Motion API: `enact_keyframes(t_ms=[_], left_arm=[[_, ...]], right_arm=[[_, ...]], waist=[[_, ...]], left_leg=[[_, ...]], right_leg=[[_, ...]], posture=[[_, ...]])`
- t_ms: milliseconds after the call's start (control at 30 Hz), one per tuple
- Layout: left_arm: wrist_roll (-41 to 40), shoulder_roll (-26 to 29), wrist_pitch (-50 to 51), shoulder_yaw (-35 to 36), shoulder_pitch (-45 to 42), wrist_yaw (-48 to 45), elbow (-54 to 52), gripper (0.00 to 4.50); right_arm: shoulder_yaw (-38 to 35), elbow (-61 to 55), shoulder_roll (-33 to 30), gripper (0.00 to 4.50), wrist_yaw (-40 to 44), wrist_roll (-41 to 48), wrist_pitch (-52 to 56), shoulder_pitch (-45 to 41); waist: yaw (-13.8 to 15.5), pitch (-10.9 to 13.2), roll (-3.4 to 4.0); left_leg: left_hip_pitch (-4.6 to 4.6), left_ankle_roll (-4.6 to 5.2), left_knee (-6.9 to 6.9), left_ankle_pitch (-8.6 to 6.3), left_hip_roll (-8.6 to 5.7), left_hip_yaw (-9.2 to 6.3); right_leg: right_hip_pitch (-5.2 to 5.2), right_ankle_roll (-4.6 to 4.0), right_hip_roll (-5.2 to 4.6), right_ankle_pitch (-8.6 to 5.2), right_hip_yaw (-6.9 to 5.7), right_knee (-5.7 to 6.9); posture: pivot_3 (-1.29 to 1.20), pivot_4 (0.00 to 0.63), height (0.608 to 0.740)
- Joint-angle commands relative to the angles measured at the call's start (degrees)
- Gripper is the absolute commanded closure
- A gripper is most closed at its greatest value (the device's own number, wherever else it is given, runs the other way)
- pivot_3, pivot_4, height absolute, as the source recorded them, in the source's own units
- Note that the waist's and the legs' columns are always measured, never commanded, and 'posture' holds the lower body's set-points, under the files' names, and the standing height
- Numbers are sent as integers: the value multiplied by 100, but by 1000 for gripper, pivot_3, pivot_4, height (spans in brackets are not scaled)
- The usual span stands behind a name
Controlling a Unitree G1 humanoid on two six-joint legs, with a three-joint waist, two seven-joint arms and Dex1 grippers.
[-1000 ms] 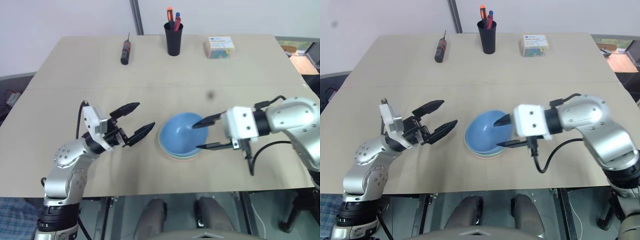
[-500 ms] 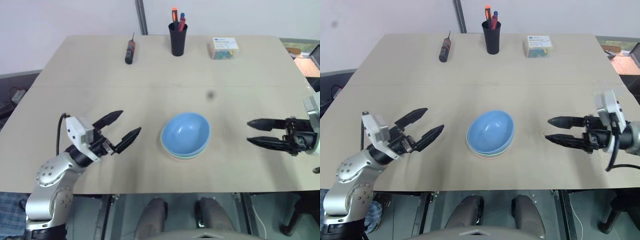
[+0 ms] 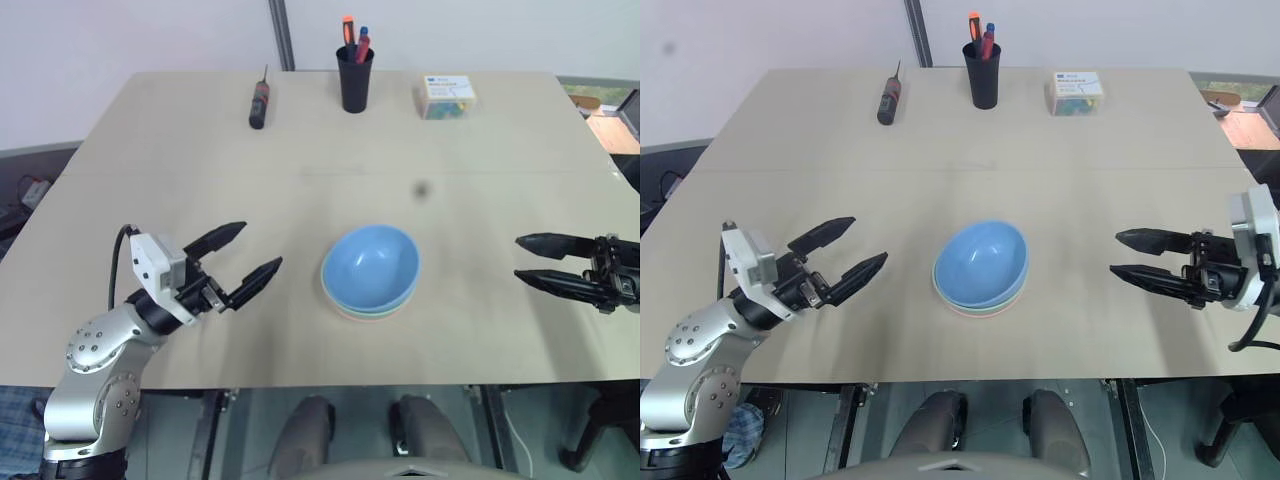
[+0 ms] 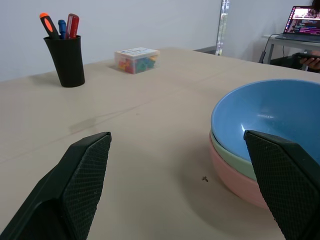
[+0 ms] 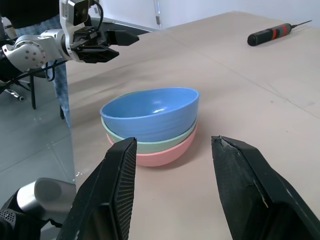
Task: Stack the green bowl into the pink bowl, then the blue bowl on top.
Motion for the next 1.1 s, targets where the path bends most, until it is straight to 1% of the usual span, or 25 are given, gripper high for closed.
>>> enact_keyframes(t_ms=[33,567,1100], left_arm=[[-149,69,-37,158,-11,-39,-180,0],[-129,83,-83,115,-11,-90,-154,0],[-105,133,-120,140,25,-221,-65,0]], right_arm=[[-117,-133,-3,2017,-44,154,-116,-17],[-2,-57,-32,2017,-195,178,-219,-168],[76,-97,-33,2017,-199,190,-313,-78]], waist=[[0,0,0],[1,0,0],[-1,0,0]], left_leg=[[0,0,0,0,0,-1],[0,0,0,0,0,0],[-1,0,0,0,0,0]], right_leg=[[0,0,1,0,0,0],[0,0,0,0,0,0],[0,0,1,0,0,0]], posture=[[0,150,740],[0,150,740],[0,150,740]])
